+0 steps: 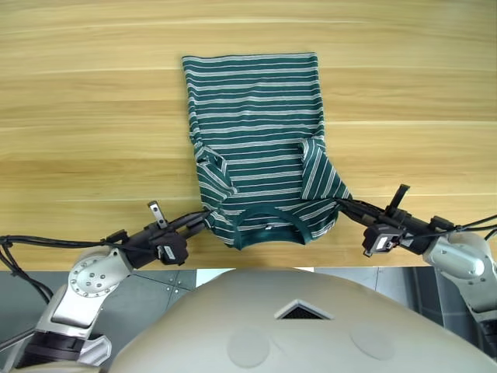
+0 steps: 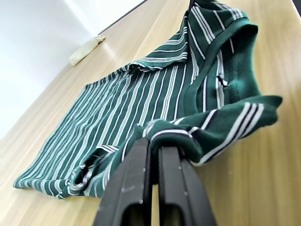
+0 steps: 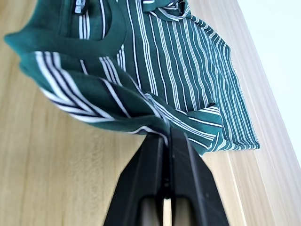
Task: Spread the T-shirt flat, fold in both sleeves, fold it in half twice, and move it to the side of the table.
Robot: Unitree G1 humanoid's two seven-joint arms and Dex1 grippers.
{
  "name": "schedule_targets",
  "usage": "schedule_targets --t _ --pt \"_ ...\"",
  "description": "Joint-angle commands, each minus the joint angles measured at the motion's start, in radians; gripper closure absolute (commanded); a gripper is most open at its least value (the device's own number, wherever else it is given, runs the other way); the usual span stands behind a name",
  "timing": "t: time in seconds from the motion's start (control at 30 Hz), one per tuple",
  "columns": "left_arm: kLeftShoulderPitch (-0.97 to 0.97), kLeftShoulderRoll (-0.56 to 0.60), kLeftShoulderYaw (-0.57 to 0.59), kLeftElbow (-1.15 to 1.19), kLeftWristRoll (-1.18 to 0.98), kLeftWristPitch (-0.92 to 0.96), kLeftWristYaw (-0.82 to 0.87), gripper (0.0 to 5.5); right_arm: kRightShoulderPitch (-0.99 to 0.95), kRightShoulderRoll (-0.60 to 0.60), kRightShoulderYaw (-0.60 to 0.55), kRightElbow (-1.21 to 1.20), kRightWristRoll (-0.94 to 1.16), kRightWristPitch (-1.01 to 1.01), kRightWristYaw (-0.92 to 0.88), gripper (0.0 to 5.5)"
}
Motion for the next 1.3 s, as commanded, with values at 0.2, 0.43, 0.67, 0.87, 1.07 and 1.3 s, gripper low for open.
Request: schedule_targets --t 0.2,0.43,0.67,0.87,1.07,1.3 --pt "-0.286 -0.090 0.052 0.159 -0.011 0.051 0.075 5.50 -0.235 0.100 0.006 0.041 0.085 0.018 -0.020 5.48" --pt "-0.580 -0.230 0.028 0.397 0.019 0.093 0.163 5.50 -0.591 0.267 0.061 0.294 0.012 0.064 -0.095 5.48" --pt "-0.914 -0.331 -0.012 0.824 0.096 0.050 0.249 5.50 -0.938 0.426 0.130 0.755 -0.162 0.083 -0.306 5.48" --pt "-1.122 -0.364 -0.021 1.128 0.133 -0.025 0.322 5.50 -1.146 0.493 0.184 1.100 -0.247 0.044 -0.471 5.48" --pt "-1.242 -0.373 -0.020 1.326 0.159 -0.047 0.395 5.50 -1.284 0.549 0.242 1.327 -0.304 0.037 -0.581 5.48" --pt "-1.292 -0.400 -0.063 1.454 0.215 -0.029 0.443 5.03 -1.349 0.587 0.277 1.424 -0.326 0.044 -0.641 4.91"
